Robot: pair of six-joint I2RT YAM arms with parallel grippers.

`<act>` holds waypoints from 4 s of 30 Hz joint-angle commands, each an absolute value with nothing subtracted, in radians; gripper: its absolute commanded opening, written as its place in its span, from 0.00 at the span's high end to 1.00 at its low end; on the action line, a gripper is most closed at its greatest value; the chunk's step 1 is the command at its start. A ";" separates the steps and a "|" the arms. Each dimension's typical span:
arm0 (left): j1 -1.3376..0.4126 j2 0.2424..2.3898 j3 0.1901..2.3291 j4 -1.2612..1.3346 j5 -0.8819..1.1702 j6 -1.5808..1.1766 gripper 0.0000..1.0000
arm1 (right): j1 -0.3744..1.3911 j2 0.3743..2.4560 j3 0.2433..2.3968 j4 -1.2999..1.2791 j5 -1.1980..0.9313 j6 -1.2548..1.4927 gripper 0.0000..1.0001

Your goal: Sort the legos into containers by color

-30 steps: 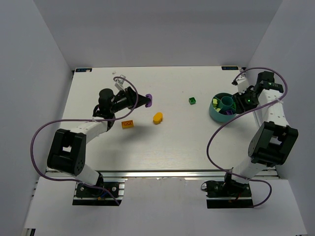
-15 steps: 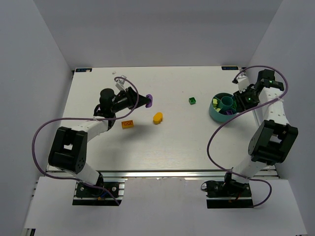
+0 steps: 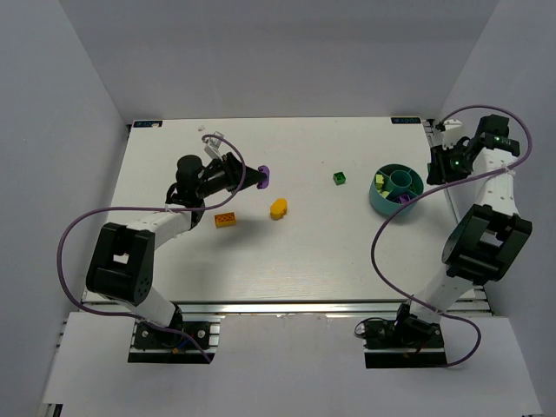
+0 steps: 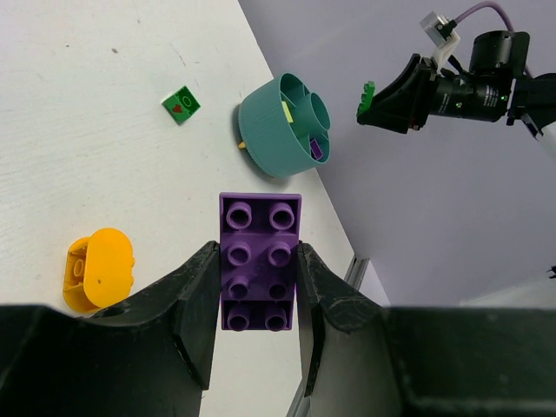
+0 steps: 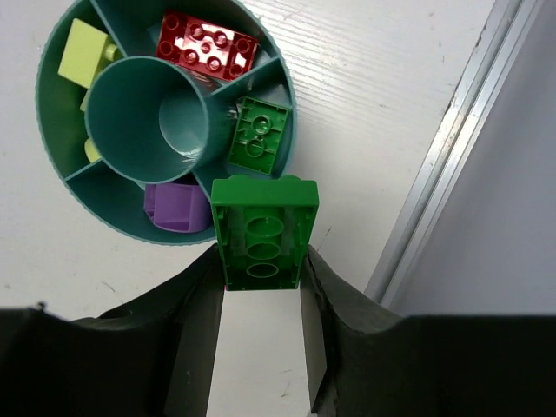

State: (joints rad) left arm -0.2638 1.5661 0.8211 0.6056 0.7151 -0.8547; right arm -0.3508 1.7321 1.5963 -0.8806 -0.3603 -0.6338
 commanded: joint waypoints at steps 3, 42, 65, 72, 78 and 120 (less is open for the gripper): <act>-0.267 1.537 0.831 0.620 0.716 -0.844 1.00 | -0.371 1.766 1.635 -0.859 -0.440 -0.578 0.92; -0.386 1.623 0.942 0.606 0.747 -0.848 1.00 | -0.359 1.521 1.486 -0.741 -0.984 -0.848 0.11; -0.690 2.183 1.453 1.093 0.657 -0.751 1.00 | -0.273 1.339 1.376 -0.299 -0.793 -0.204 0.48; -0.722 2.299 1.558 1.162 0.526 -0.727 1.00 | -0.310 1.319 1.335 -0.314 -0.828 -0.195 0.46; -0.810 2.408 1.795 0.902 0.477 -0.572 1.00 | -0.328 1.322 1.305 -0.369 -0.856 -0.213 0.39; -0.900 2.171 1.640 0.678 0.387 -0.235 1.00 | -0.150 1.486 1.272 -0.580 -0.686 -0.026 0.46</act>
State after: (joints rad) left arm -0.8909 2.2513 1.6421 0.6270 0.3691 -0.2260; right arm -0.1699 1.4677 1.2602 -0.5964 -0.6647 -0.0463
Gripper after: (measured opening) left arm 0.451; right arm 0.545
